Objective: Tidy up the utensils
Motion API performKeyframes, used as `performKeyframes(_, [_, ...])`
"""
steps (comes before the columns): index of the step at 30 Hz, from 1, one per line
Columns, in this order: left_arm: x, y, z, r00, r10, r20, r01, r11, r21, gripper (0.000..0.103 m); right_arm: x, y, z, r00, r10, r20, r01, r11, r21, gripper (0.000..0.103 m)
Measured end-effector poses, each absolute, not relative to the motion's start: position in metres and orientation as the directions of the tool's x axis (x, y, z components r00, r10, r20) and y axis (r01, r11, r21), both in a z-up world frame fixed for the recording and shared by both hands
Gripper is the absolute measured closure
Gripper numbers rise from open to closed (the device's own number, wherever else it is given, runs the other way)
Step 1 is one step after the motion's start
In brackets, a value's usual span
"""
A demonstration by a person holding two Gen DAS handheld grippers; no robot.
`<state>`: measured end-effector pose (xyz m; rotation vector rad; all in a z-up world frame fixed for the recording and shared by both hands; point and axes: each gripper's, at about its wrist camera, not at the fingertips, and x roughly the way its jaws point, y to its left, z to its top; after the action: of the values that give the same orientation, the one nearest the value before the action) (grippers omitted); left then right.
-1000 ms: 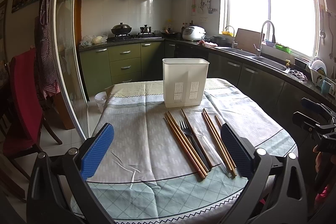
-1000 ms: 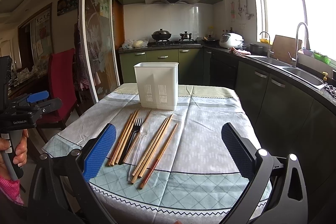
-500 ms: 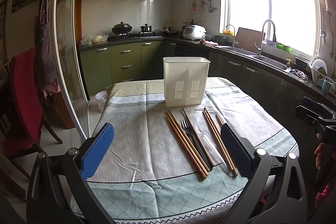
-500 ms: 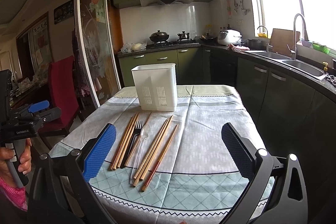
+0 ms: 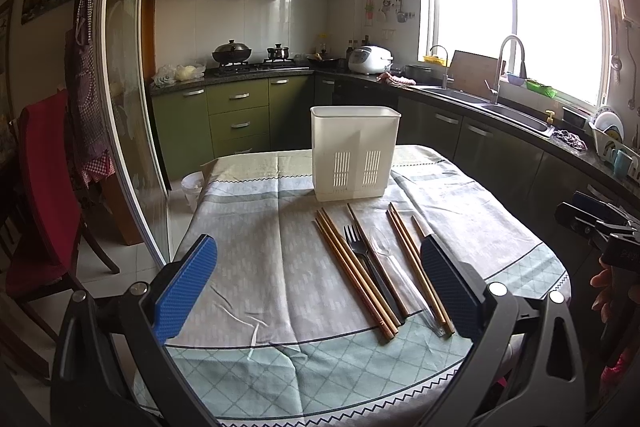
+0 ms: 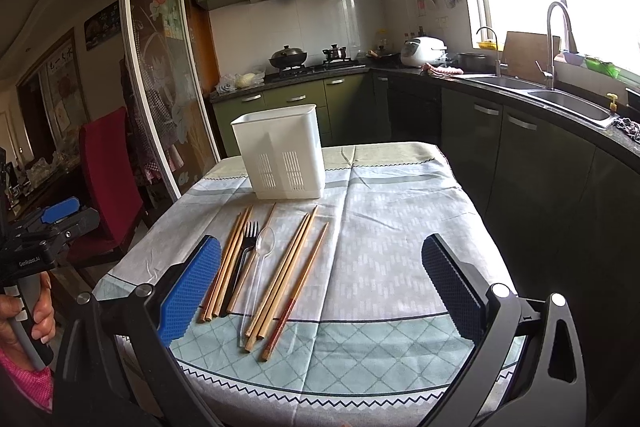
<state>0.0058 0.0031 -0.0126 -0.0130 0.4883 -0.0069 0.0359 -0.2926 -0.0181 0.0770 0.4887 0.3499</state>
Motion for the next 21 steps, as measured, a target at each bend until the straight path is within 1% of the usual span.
performKeyframes(5, [0.007,0.004,-0.013,0.880,-0.011,-0.474,0.004,1.000,-0.015,0.006,0.035,-0.285,-0.021,0.828,0.332,-0.452,-0.313,0.942,0.119,0.004])
performKeyframes(21, [0.009,0.006,-0.013,0.878,-0.010,-0.479,0.001,1.000,-0.020,0.006,0.038,-0.280,-0.025,0.821,0.333,-0.463,-0.322,0.941,0.106,0.004])
